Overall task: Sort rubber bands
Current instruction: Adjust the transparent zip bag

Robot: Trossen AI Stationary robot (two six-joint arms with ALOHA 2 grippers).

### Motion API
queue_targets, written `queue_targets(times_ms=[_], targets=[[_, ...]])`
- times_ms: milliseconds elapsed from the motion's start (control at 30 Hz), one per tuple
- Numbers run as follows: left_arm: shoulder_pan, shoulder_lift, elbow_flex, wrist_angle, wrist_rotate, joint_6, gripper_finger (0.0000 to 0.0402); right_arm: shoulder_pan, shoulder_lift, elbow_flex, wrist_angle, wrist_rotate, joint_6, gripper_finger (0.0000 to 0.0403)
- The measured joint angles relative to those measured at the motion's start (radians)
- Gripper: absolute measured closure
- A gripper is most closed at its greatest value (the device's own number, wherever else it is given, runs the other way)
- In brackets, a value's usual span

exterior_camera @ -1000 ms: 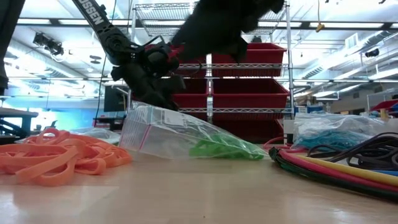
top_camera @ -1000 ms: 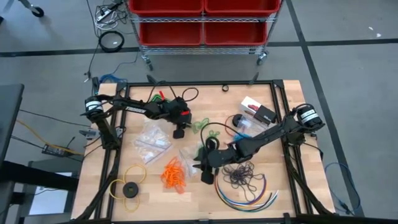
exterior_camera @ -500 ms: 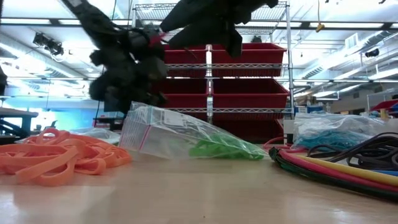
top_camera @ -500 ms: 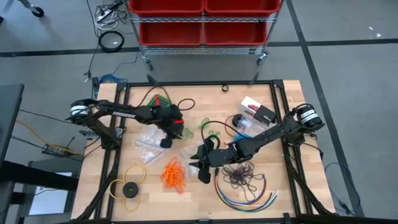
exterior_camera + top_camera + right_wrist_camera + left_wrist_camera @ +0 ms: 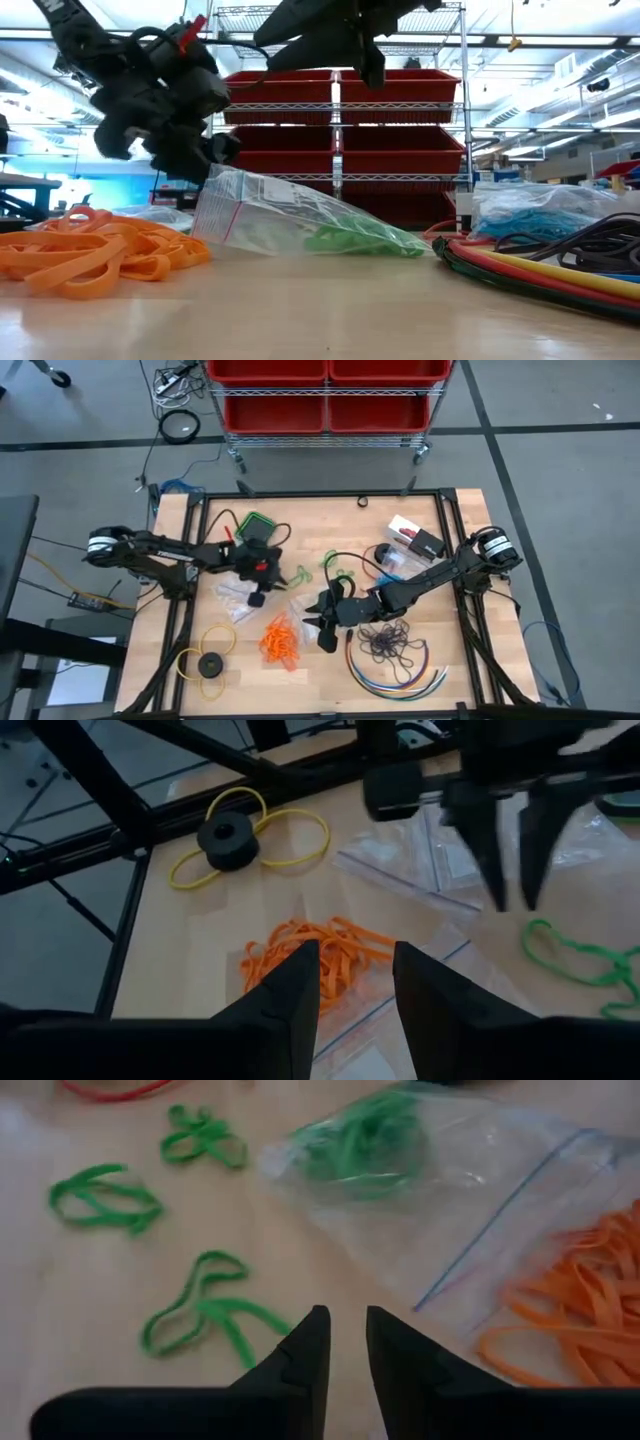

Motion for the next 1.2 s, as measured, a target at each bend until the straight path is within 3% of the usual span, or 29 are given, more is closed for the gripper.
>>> queue_targets(times_ms=[100, 400, 800, 1067, 1200], targets=[[-0.074, -0.004, -0.043, 0.015, -0.066, 0.002, 0.0325, 0.0, 0.0, 0.0, -0.003, 0.0, 0.0, 0.0284], [-0.314, -0.009, -0.126, 0.225, -0.452, 0.042, 0.0325, 0.0, 0.0, 0.0, -0.002, 0.0, -0.001, 0.0284], [-0.449, -0.005, -0.133, 0.279, -0.475, 0.047, 0.0319, 0.0, 0.0, 0.0, -0.001, 0.009, -0.001, 0.0284], [-0.532, -0.004, -0.132, 0.353, -0.658, 0.083, 0.0234, 0.0, 0.0, 0.0, 0.0, 0.014, -0.001, 0.0284], [-0.53, -0.003, -0.132, 0.32, -0.675, 0.105, 0.0206, 0.0, 0.0, 0.0, 0.001, 0.015, -0.001, 0.0284]])
